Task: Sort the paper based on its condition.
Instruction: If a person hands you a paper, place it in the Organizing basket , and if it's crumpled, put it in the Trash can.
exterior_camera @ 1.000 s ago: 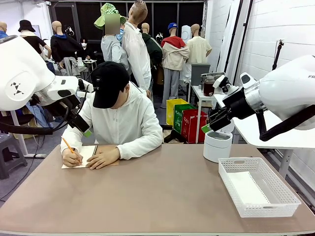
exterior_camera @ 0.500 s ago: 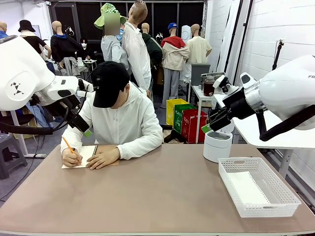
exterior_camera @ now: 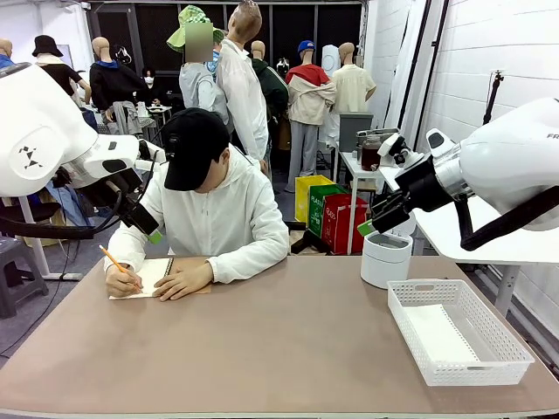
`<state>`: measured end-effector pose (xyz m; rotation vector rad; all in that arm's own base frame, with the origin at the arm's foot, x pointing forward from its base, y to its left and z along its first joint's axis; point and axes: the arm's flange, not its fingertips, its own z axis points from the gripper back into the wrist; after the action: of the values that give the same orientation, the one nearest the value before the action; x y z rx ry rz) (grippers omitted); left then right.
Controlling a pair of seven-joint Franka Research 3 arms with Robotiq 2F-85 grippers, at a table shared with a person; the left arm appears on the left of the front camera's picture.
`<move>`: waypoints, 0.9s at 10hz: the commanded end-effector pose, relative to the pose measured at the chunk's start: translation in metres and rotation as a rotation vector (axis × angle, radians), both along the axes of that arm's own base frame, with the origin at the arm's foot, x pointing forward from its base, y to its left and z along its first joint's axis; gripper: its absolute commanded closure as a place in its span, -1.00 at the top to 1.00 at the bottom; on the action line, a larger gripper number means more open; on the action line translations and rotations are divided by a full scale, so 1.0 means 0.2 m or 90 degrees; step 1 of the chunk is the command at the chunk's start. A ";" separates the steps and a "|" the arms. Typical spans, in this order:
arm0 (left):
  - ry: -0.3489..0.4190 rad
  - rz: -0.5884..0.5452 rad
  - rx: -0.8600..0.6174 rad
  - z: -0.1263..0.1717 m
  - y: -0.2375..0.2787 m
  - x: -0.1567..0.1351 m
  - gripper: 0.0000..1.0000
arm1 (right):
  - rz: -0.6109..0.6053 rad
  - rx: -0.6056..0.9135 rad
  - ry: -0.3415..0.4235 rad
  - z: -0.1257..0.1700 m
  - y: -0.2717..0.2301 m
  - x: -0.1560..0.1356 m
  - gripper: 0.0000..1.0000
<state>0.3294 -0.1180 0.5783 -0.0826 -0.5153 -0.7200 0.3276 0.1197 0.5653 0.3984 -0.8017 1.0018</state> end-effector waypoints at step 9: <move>0.003 -0.009 -0.008 0.00 0.00 0.00 1.00 | 0.006 0.006 0.003 0.00 0.00 0.00 1.00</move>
<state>0.3294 -0.1180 0.5783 -0.0826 -0.5153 -0.7200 0.3276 0.1197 0.5653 0.3984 -0.8017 1.0018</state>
